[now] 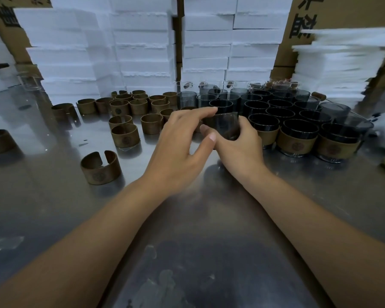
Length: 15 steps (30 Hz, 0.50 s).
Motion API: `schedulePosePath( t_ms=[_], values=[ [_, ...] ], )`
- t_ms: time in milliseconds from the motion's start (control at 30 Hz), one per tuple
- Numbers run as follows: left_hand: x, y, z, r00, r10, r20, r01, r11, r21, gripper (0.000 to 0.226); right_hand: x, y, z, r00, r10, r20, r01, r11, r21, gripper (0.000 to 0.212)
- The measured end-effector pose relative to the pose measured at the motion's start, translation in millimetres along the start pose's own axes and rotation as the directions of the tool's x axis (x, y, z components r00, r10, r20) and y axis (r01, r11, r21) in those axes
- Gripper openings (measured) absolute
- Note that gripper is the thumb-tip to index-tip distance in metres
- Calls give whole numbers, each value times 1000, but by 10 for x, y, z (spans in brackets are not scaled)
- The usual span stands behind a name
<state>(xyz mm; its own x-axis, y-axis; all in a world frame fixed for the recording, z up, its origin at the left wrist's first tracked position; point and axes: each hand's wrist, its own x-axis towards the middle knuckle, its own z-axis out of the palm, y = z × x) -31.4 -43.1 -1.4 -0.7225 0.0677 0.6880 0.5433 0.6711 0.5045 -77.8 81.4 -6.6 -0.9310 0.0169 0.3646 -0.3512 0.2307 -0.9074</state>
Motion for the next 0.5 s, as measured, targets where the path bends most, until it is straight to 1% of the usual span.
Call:
schedulePosePath(
  t_ms=[133,200,267,367,500],
  values=[
    [12,-59,4,998,-63,1,63,998,7,43,-6,2,11,999,-5,-32,5,1000,2,33],
    [7,-88,10,994,-109,28,109,994,-16,43,-4,-1,10,999,-20,-42,20,1000,-7,34],
    [-2,-100,15,991,-126,43,127,991,-38,43,-2,-3,9,999,-27,-41,27,1000,-1,34],
    [5,-94,15,992,-125,18,126,990,-57,46,-1,6,6,999,-30,-37,30,1000,5,32],
    [8,-69,3,998,-68,2,68,997,-36,48,-4,10,9,999,-39,-12,39,999,3,30]
  ],
)
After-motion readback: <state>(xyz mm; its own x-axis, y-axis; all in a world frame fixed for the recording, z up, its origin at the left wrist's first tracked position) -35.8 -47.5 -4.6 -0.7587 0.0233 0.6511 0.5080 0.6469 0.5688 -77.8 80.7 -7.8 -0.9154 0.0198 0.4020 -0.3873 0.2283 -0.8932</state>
